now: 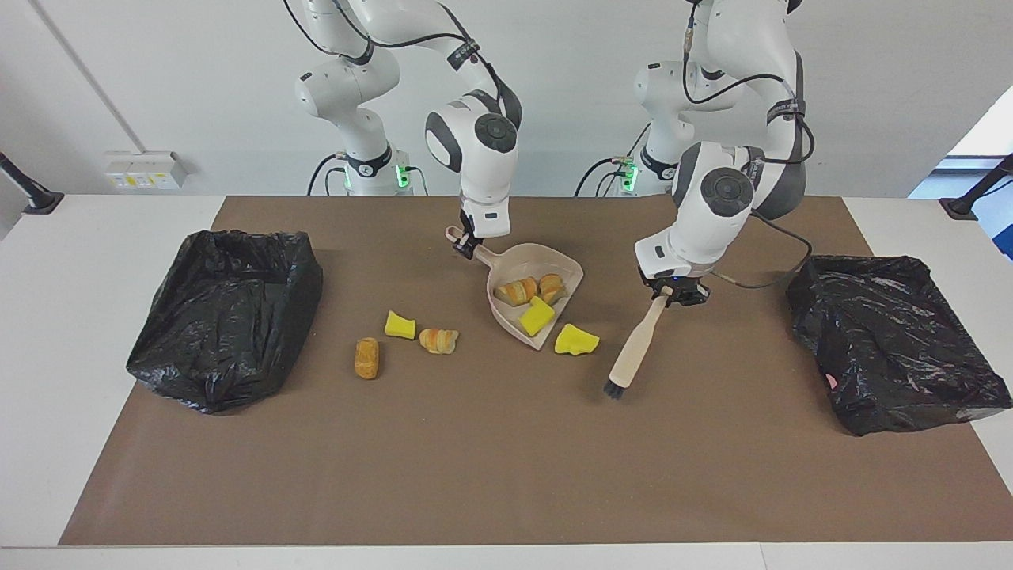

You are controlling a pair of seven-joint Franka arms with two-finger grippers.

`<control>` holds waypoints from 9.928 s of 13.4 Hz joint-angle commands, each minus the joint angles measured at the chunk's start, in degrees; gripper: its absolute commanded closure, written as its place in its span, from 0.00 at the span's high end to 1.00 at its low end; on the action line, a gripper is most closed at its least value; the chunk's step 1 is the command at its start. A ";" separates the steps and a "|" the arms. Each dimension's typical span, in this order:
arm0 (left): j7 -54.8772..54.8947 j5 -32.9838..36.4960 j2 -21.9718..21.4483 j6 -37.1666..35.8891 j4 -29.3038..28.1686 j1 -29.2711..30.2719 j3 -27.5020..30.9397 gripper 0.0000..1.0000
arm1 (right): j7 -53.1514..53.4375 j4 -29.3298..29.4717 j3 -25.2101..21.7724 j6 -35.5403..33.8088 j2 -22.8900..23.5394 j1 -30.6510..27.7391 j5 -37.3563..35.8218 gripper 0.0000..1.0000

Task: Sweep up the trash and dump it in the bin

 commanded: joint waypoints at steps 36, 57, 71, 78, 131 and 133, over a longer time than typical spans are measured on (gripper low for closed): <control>-41.08 -8.47 -30.16 -23.02 -17.44 -11.41 -10.85 0.00 | 0.55 2.11 0.32 -0.04 -1.29 -0.65 1.37 0.00; -60.68 -32.56 -35.54 2.48 -31.71 -14.75 -26.29 0.00 | -25.09 13.89 -0.74 -19.72 -12.10 -31.21 3.31 0.00; -60.25 -36.34 -28.42 7.59 -31.97 -14.75 -29.74 0.00 | -60.00 12.32 -12.60 -15.44 -14.48 -48.21 -24.06 0.00; -58.85 -36.25 -26.75 7.76 -31.18 -13.96 -29.66 0.65 | -52.98 11.34 -12.34 -5.84 -7.55 -46.89 -45.36 0.00; -11.82 -5.58 -11.81 -28.01 27.53 -0.16 14.20 1.00 | 48.51 34.27 13.07 -21.77 11.87 -20.89 3.04 0.00; -11.82 -5.66 -11.98 -28.36 27.27 -0.07 14.20 1.00 | 53.62 35.33 13.33 -16.16 15.38 -18.77 3.22 0.00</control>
